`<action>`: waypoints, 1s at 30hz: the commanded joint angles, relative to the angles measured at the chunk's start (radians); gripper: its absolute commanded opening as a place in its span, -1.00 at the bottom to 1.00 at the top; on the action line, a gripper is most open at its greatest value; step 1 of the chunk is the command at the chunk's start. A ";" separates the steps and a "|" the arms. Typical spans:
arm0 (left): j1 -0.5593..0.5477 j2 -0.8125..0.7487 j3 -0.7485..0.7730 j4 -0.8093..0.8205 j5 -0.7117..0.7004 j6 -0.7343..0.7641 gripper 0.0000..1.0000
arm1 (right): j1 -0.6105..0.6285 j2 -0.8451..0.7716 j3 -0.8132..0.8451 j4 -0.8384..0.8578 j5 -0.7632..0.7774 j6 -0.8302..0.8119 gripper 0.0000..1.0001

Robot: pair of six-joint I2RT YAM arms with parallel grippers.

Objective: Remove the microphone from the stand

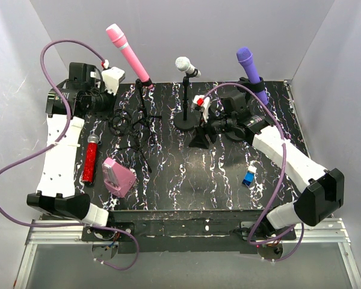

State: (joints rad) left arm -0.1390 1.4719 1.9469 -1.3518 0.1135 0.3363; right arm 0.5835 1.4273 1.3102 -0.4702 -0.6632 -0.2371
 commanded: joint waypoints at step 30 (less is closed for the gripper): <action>0.016 -0.125 0.084 -0.284 -0.146 -0.071 -1.00 | -0.002 -0.042 -0.025 0.030 -0.018 0.013 0.26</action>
State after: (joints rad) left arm -0.1318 1.4048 2.0617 -1.3758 -0.0189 0.3019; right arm 0.5835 1.4029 1.2770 -0.4702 -0.6579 -0.2340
